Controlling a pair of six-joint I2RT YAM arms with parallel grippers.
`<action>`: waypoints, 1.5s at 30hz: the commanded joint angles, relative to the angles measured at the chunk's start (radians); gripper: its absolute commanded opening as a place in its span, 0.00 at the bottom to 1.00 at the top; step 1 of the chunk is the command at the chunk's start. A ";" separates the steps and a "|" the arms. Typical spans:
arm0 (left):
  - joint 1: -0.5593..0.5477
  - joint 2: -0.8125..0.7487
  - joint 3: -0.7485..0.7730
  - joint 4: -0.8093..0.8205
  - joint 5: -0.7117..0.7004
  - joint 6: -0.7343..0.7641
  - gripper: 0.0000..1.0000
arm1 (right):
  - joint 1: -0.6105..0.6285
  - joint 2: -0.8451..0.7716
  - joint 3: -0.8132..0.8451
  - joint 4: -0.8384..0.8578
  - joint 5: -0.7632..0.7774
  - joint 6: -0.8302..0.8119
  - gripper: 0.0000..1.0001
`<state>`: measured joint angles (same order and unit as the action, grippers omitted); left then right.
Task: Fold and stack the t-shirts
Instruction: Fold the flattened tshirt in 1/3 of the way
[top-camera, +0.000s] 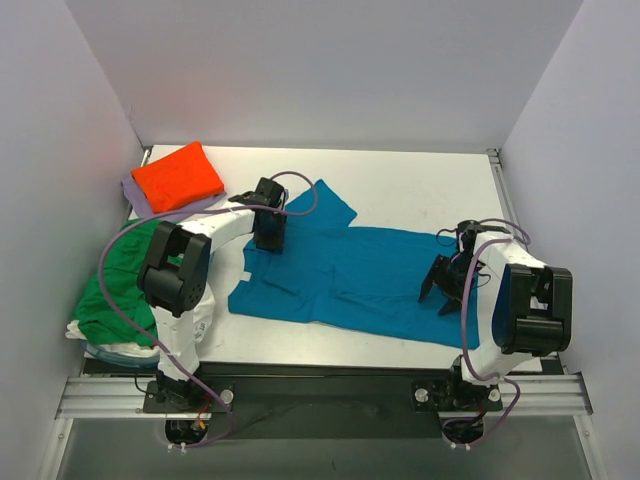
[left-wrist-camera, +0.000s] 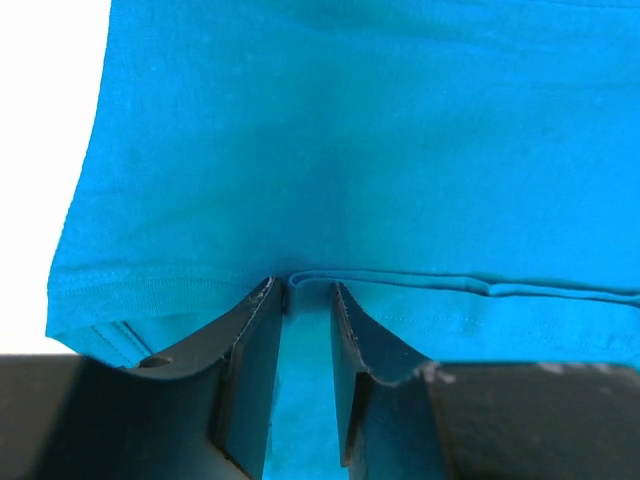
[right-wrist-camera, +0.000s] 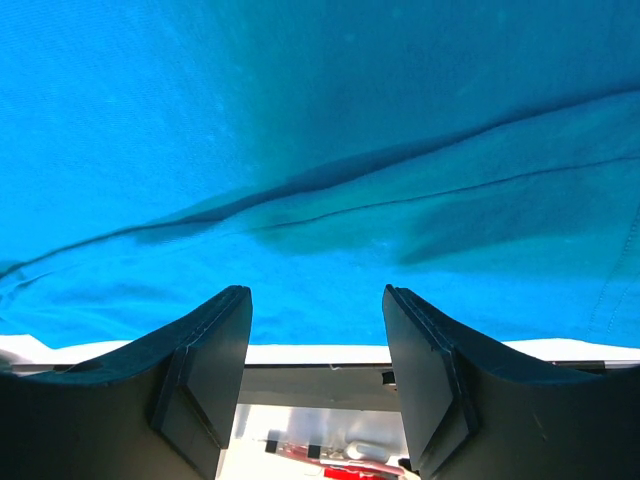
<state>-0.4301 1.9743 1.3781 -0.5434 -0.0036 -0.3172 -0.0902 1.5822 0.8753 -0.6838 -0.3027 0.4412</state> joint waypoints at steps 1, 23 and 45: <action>0.010 0.011 0.050 0.000 -0.007 0.017 0.36 | 0.004 0.007 0.028 -0.048 0.013 0.002 0.56; 0.008 0.000 0.098 0.005 -0.009 0.029 0.00 | 0.006 0.027 0.045 -0.049 0.019 0.002 0.56; 0.008 0.067 0.211 0.051 0.114 0.059 0.00 | 0.007 0.044 0.082 -0.057 0.030 0.002 0.56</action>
<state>-0.4290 2.0151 1.5417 -0.5316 0.0700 -0.2821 -0.0898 1.6325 0.9195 -0.6849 -0.2958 0.4416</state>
